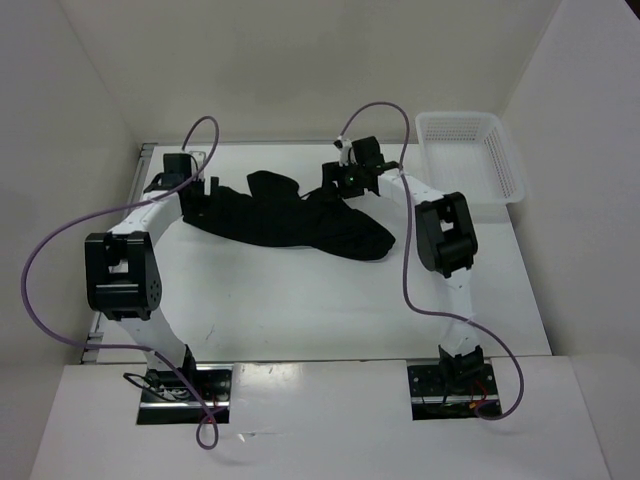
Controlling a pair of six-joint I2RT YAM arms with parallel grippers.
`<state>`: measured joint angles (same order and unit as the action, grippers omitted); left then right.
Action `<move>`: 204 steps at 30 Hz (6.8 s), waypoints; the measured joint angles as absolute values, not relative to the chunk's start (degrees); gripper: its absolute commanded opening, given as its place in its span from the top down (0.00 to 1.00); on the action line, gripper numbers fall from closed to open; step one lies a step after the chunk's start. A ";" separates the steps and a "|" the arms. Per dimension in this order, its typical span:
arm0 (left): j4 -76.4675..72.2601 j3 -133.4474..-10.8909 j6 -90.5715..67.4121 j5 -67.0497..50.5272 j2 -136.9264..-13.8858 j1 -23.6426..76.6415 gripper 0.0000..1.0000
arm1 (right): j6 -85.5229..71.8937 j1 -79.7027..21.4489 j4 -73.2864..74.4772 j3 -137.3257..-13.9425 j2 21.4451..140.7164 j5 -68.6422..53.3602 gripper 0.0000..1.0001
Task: Fold and stack the shorts
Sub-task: Flatten the shorts out
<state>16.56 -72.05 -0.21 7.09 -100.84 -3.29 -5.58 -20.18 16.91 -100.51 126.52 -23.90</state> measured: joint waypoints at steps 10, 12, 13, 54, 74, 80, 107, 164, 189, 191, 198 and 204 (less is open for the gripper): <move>21.91 -74.87 -0.21 0.75 -110.78 -7.68 0.00 | -11.94 -19.62 14.22 -104.51 132.27 -16.25 0.08; 23.88 -78.46 -0.21 -2.09 -113.80 -8.05 0.00 | -11.66 -19.66 14.13 -104.47 132.27 -16.69 0.17; 23.62 -79.61 -0.21 -3.31 -114.54 -8.16 0.00 | -11.46 -19.70 14.15 -104.47 132.27 -17.06 0.21; 35.16 -92.84 -0.23 -4.86 -55.68 -9.26 1.00 | 10.39 -22.02 18.74 -94.13 65.01 -14.13 1.00; 30.76 -99.07 -0.23 -6.02 -73.87 -8.45 1.00 | 5.41 -21.93 11.66 -86.89 67.96 -8.84 1.00; 28.91 -99.15 -0.05 -5.93 -97.06 -6.15 0.79 | 1.76 -21.80 6.31 -82.28 83.05 -3.68 0.03; 39.79 -57.23 -0.16 -2.72 -88.01 27.27 0.29 | -2.46 -17.87 13.78 -58.30 90.87 -0.08 0.20; 34.54 -61.43 -0.12 8.62 -94.41 3.49 0.87 | -6.55 -13.56 7.51 -55.61 98.61 -8.38 1.00; 37.32 -57.89 -0.14 -2.98 -97.73 10.83 0.81 | -3.70 -13.56 8.14 -53.54 95.57 -9.69 1.00; 37.30 -57.89 -0.01 -3.42 -97.76 11.18 0.88 | -3.70 -13.56 8.14 -53.54 95.44 -9.69 1.00; 39.11 -59.33 -0.12 -3.95 -97.71 9.39 0.90 | -2.33 -13.56 8.10 -53.45 95.33 -9.47 1.00; 40.18 -65.06 -0.19 -4.34 -95.96 2.07 0.90 | -0.95 -13.56 8.12 -51.62 95.24 -9.02 1.00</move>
<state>40.18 -65.06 -0.19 -4.34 -95.96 2.07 -0.95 -13.56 8.12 -51.62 95.24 -9.02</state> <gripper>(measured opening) 0.106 0.078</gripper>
